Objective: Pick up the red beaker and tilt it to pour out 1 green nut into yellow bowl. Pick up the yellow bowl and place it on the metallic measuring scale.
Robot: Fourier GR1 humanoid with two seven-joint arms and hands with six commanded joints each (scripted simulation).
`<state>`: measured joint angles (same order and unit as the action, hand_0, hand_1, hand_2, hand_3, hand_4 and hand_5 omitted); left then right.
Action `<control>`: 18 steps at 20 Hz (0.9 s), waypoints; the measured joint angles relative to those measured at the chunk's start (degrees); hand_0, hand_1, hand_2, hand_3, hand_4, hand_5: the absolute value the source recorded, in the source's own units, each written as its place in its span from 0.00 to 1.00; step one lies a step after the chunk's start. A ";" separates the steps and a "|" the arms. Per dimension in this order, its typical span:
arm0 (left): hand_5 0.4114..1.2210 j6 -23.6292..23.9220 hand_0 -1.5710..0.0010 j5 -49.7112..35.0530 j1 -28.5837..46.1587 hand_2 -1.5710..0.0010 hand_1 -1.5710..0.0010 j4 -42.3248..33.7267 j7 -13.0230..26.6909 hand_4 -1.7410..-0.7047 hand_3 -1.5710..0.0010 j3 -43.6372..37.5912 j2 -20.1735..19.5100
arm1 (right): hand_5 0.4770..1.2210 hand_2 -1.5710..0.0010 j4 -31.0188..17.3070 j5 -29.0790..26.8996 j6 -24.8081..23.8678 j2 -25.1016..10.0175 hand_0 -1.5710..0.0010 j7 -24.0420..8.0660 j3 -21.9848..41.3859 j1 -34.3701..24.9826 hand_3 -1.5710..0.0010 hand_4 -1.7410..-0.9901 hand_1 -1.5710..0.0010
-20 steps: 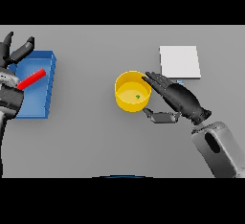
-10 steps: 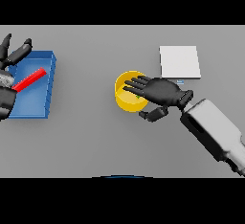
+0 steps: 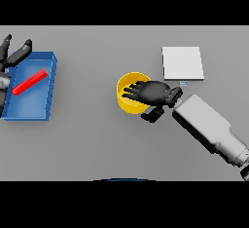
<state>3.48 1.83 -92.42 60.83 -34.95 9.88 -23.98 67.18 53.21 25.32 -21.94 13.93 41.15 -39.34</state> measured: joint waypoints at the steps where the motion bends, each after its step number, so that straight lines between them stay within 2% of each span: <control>1: 0.34 0.11 1.00 0.66 -0.17 1.00 1.00 0.25 0.02 0.99 1.00 -0.47 -1.02 | 0.35 1.00 -0.31 0.11 0.75 0.24 1.00 0.13 0.51 -0.12 1.00 0.61 1.00; 4: 0.34 1.04 1.00 3.03 -0.57 1.00 1.00 -0.31 0.00 0.99 1.00 -2.83 -2.52 | 0.38 1.00 -2.84 -0.36 1.78 1.69 1.00 -0.87 0.14 -2.03 1.00 0.58 1.00; 6: 0.34 1.62 1.00 4.45 -0.67 1.00 1.00 -0.31 0.01 0.99 1.00 -4.35 -3.10 | 0.45 0.99 -3.90 -0.93 2.07 2.71 1.00 -1.94 -0.32 -1.78 0.97 0.54 0.99; 7: 0.34 1.90 1.00 5.01 -0.54 1.00 1.00 -0.14 0.01 0.99 1.00 -4.77 -3.80 | 0.49 0.94 -3.86 -1.30 2.70 2.62 0.93 -2.07 -0.68 -1.99 0.94 0.51 0.94; 8: 0.35 2.24 1.00 5.86 -0.49 1.00 1.00 -0.44 0.00 0.99 1.00 -5.43 -4.17 | 0.53 0.89 -3.91 -1.23 2.87 2.73 0.82 -2.25 -0.56 -1.75 0.89 0.47 0.85; 9: 0.35 2.63 1.00 6.41 -0.34 1.00 1.00 -0.32 0.01 0.99 1.00 -6.08 -4.48 | 0.63 0.80 -4.05 -1.20 3.33 2.86 0.65 -1.99 -0.41 -1.90 0.83 0.43 0.70; 10: 0.35 2.83 1.00 6.72 -0.22 1.00 1.00 -0.52 0.00 0.99 1.00 -6.51 -4.62 | 0.70 0.70 -4.02 -1.16 3.31 2.73 0.52 -1.41 -0.31 -1.85 0.78 0.38 0.56; 12: 0.35 3.60 1.00 7.75 -0.25 1.00 1.00 -0.61 0.00 0.99 1.00 -7.59 -5.34 | 0.81 0.45 -4.13 -0.99 2.95 2.52 0.33 -0.42 -0.05 -1.96 0.63 0.25 0.36; 14: 0.35 4.43 1.00 9.08 -0.70 1.00 1.00 -0.11 0.00 0.98 1.00 -8.71 -6.16 | 0.88 0.29 -3.17 -1.49 2.52 1.95 0.21 0.14 0.03 -1.29 0.47 0.17 0.23; 16: 0.35 5.42 1.00 10.36 -0.59 1.00 1.00 -0.05 0.00 0.98 1.00 -10.39 -6.59 | 0.92 0.24 -2.99 -1.43 1.88 1.54 0.14 1.04 0.33 -1.43 0.34 0.11 0.15; 18: 0.35 6.43 1.00 12.20 -0.98 1.00 1.00 0.34 0.00 0.98 1.00 -11.69 -7.45 | 0.95 0.21 -3.18 -1.37 1.56 1.43 0.09 1.39 0.66 -1.82 0.25 0.07 0.09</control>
<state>9.91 14.03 -93.39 61.17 -34.95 -1.81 -31.43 63.99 51.84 26.88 -20.52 15.31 41.80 -41.16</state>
